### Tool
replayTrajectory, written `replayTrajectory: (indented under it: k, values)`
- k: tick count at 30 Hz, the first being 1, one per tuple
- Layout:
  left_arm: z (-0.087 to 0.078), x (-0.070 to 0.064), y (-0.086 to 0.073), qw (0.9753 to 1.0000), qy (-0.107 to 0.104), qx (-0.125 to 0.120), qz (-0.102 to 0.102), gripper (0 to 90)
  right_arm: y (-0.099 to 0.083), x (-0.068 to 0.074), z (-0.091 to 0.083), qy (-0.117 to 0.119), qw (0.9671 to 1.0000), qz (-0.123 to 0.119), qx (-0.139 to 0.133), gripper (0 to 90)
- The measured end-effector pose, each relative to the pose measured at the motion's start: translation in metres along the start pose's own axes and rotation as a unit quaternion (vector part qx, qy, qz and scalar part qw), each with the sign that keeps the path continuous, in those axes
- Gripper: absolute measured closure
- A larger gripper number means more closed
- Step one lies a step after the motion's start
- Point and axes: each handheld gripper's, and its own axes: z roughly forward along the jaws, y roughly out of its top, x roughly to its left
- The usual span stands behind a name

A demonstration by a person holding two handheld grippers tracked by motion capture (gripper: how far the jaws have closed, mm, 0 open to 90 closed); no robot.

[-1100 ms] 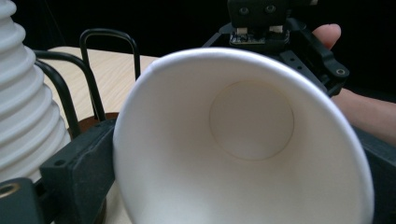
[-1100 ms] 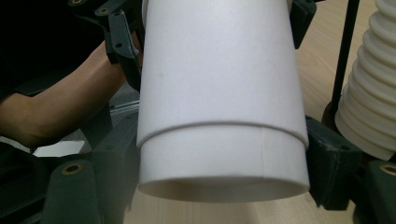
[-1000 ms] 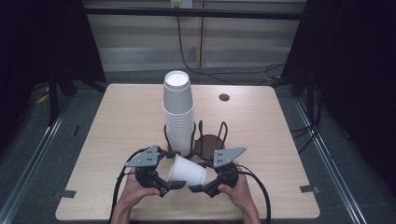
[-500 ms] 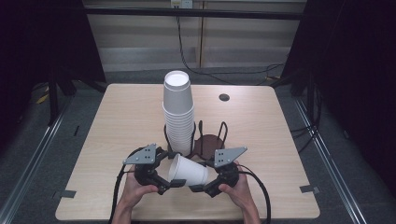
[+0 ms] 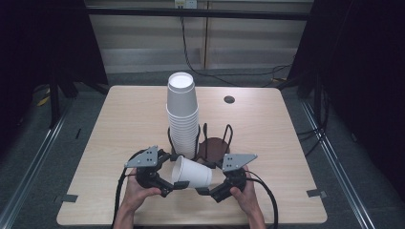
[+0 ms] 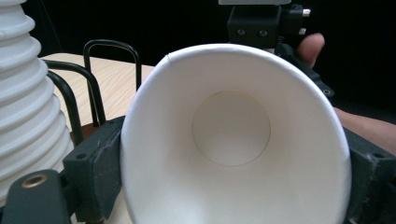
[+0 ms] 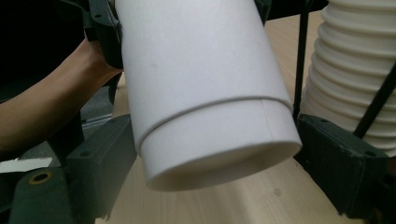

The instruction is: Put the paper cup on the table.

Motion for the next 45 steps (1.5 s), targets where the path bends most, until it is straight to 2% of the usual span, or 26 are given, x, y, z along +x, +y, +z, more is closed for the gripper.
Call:
replayTrajectory:
  k: [5,10,12,15,17,21,22,24,29,34,35,37,38,44,45]
  values:
    - [-0.005,0.002,0.001,0.9999,0.012,0.001,-0.002,11.8,-0.004,0.002,-0.006,-0.028,0.9994,-0.002,-0.019,13.1]
    - [-0.014,0.003,0.002,0.9995,0.032,0.008,-0.004,11.9,-0.009,0.003,-0.015,-0.062,0.9974,-0.001,-0.037,13.0]
    - [-0.016,0.003,0.002,0.9993,0.036,0.007,-0.005,11.9,-0.01,0.003,-0.018,-0.067,0.9969,-0.001,-0.04,13.0]
    - [-0.019,0.004,0.002,0.9991,0.04,0.009,-0.007,11.9,-0.012,0.004,-0.023,-0.088,0.9947,-0.004,-0.052,12.9]
    - [-0.021,0.005,0.002,0.9988,0.046,0.015,-0.005,11.9,-0.014,0.004,-0.025,-0.112,0.9918,-0.005,-0.062,13.0]
    - [-0.028,0.005,0.002,0.9982,0.056,0.024,-0.004,11.8,-0.022,0.004,-0.032,-0.167,0.9815,0.003,-0.094,13.3]
    - [-0.028,0.005,0.002,0.9982,0.055,0.023,-0.005,11.8,-0.025,0.004,-0.035,-0.185,0.9774,0.004,-0.103,13.4]
    - [-0.03,0.006,0.002,0.9984,0.052,0.022,-0.007,11.6,-0.029,0.004,-0.037,-0.202,0.973,0.005,-0.112,13.4]
    - [-0.035,0.007,0.001,0.998,0.057,0.027,-0.008,11.6,-0.04,0.004,-0.042,-0.256,0.9565,0.012,-0.14,13.4]
    - [-0.042,0.009,0.006,0.997,0.067,0.038,-0.006,11.5,-0.05,0.004,-0.043,-0.286,0.9457,0.017,-0.154,16.6]
    - [-0.044,0.01,0.006,0.9968,0.07,0.04,-0.005,11.4,-0.051,0.004,-0.043,-0.297,0.9422,0.01,-0.154,17.9]
    - [-0.048,0.011,0.007,0.9962,0.077,0.04,-0.009,11.4,-0.053,0.004,-0.042,-0.299,0.9405,0.009,-0.161,17.1]
    - [-0.05,0.013,0.007,0.996,0.079,0.041,-0.008,11.4,-0.054,0.004,-0.041,-0.305,0.9383,0.007,-0.163,17.2]
    - [-0.063,0.017,0.006,0.9936,0.103,0.044,-0.013,11.4,-0.06,0.002,-0.038,-0.318,0.935,0.0,-0.157,13.6]
    - [-0.065,0.018,0.006,0.9923,0.113,0.046,-0.016,11.4,-0.06,0.002,-0.038,-0.319,0.9342,0.002,-0.159,13.4]
